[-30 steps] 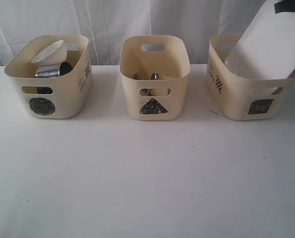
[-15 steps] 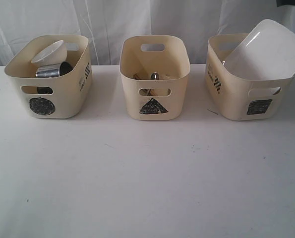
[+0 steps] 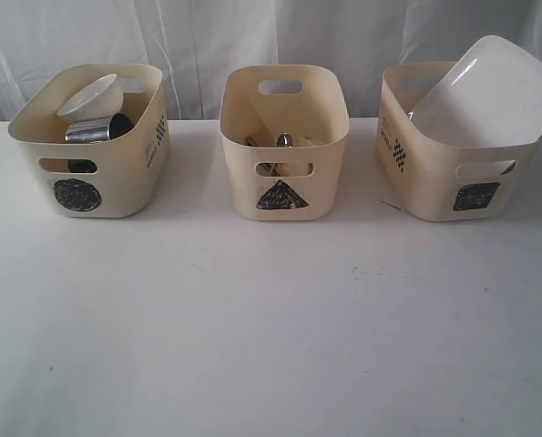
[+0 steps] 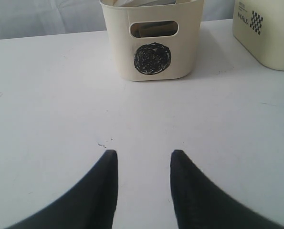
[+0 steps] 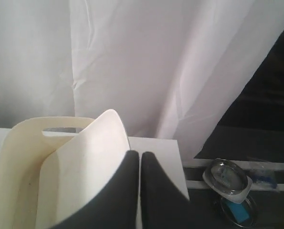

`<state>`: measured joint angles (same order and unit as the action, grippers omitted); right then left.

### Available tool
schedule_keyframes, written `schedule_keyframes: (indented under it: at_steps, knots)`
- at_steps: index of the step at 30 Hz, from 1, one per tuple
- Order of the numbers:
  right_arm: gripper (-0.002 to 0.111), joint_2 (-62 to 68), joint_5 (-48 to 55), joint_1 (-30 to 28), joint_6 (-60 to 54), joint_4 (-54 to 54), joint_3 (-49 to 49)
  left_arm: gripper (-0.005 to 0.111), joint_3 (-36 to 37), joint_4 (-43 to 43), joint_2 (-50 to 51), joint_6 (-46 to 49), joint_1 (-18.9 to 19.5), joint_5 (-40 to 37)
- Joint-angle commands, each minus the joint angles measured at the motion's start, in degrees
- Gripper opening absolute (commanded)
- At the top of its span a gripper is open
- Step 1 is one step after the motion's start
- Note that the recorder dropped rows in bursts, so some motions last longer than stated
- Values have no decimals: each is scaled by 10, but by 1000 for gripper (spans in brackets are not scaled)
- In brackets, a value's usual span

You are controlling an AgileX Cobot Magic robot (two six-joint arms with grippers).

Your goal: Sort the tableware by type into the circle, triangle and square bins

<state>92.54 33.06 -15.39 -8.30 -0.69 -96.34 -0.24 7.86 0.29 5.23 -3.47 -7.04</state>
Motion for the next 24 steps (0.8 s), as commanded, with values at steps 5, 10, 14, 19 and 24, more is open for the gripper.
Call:
schedule_keyframes:
  at_steps: [5, 10, 14, 19, 24]
  knots:
    - [0, -91, 10, 0, 23, -6, 78, 42, 2, 4, -3, 1, -1, -2]
    - [0, -172, -19, 0, 25, -2, 187, 42, 2, 4, -3, 1, -1, -2]
    - [0, -265, -55, 0, 25, 20, 282, 42, 2, 4, -3, 1, -1, -2]
    - [0, -413, -87, 0, 25, 23, 444, 42, 2, 4, -3, 1, -1, -2]
    - [0, -572, -112, 0, 25, 24, 583, 42, 2, 4, -3, 1, -1, -2]
